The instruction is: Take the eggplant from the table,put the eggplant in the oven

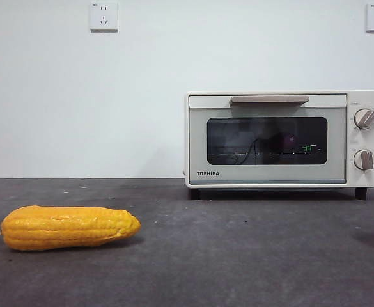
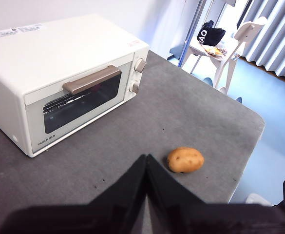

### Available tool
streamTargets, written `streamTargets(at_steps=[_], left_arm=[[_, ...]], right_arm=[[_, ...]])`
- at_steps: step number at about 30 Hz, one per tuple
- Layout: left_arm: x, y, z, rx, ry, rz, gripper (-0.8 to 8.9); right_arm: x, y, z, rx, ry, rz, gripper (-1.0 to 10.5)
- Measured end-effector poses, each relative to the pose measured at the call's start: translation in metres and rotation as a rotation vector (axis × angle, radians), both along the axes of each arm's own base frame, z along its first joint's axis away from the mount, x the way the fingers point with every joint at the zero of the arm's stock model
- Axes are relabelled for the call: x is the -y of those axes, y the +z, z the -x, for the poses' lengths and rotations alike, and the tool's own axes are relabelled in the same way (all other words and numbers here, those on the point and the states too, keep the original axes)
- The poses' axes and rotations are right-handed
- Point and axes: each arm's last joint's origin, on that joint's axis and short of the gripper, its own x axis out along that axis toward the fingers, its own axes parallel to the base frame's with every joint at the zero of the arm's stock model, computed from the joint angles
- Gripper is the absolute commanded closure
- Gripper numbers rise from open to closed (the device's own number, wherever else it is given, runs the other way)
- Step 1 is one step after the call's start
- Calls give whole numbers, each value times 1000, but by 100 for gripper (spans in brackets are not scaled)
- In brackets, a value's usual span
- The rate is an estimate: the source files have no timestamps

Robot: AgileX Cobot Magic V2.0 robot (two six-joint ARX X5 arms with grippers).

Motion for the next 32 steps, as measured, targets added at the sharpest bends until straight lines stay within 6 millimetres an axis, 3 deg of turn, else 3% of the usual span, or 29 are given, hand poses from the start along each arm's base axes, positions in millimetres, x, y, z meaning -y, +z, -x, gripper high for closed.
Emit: streamTargets(at_steps=[23,32], left_arm=[[0,0,0,19,-7,-12,818],[-4,4,-5,116,101,-56,817]], right_arm=[[0,0,0,0,0,0,946],[0,0,0,0,-1,0,946]])
